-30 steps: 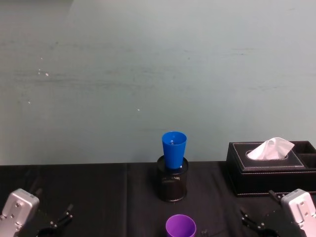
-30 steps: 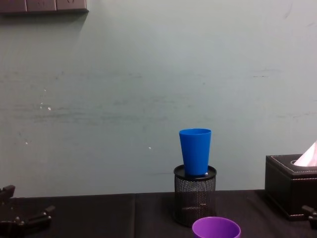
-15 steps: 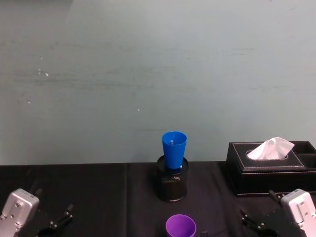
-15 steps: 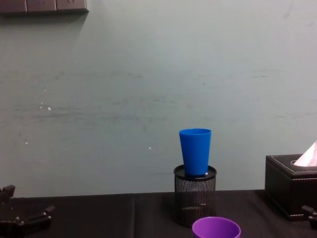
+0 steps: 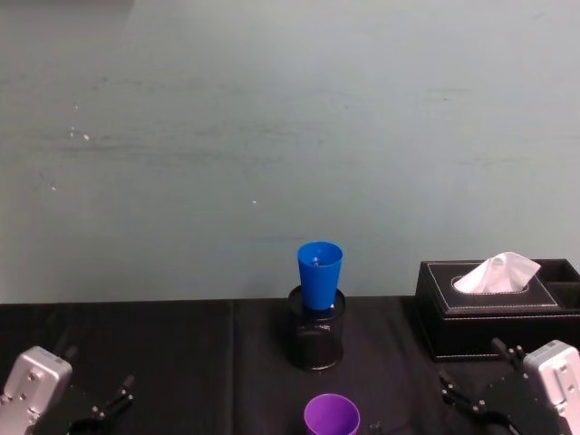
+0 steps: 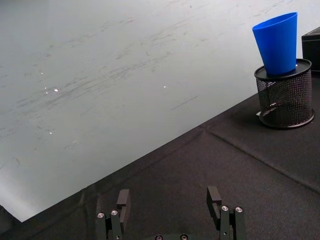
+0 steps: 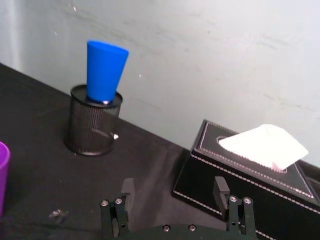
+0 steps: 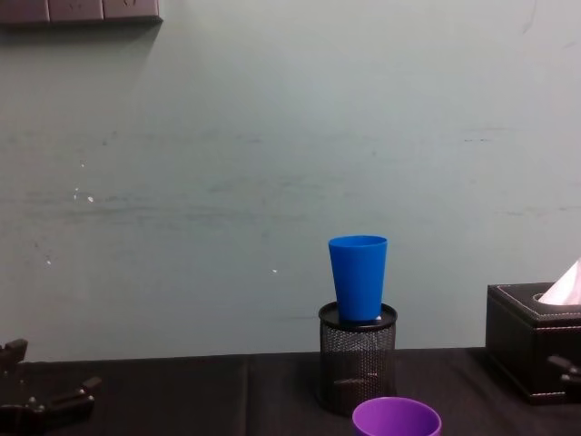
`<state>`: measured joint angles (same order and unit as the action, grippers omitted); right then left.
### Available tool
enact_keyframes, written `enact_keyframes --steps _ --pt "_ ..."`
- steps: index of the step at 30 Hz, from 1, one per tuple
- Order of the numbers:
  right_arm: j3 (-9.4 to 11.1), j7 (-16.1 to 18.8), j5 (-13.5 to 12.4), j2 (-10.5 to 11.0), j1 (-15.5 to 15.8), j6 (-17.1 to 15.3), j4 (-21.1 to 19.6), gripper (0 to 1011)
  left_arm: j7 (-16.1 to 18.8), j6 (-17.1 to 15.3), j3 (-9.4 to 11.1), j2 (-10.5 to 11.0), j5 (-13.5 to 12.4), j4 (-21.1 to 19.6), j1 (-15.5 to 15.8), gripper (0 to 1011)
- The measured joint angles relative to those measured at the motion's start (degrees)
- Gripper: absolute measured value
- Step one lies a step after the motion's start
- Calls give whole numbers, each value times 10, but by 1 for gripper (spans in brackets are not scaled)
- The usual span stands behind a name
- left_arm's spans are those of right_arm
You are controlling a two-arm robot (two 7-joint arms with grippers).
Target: Pick up one cup with a gripper and tap it against the other cup.
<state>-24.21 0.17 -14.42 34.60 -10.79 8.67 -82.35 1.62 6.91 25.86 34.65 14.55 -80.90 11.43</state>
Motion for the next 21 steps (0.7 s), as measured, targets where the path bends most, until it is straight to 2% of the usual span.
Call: enact_keyframes --steps 8,10,14,16,19,20,21 --pt "18 48 -29 12 19 22 -26 1002 0 0 0 0 0 0 0 1000" --pt "27 88 -57 23 32 33 -37 1002 0 0 0 0 0 0 0 1000" --pt "34 132 -86 34 42 42 -43 1002 0 0 0 0 0 0 0 1000" --pt "37 184 -118 46 50 46 -47 1002 0 0 0 0 0 0 0 1000" --pt "35 234 -141 55 52 46 -45 1002 0 0 0 0 0 0 0 1000" --pt "35 234 -141 55 52 46 -45 1002 0 0 0 0 0 0 0 1000" --pt "33 258 -150 57 52 44 -43 1002 0 0 0 0 0 0 0 1000"
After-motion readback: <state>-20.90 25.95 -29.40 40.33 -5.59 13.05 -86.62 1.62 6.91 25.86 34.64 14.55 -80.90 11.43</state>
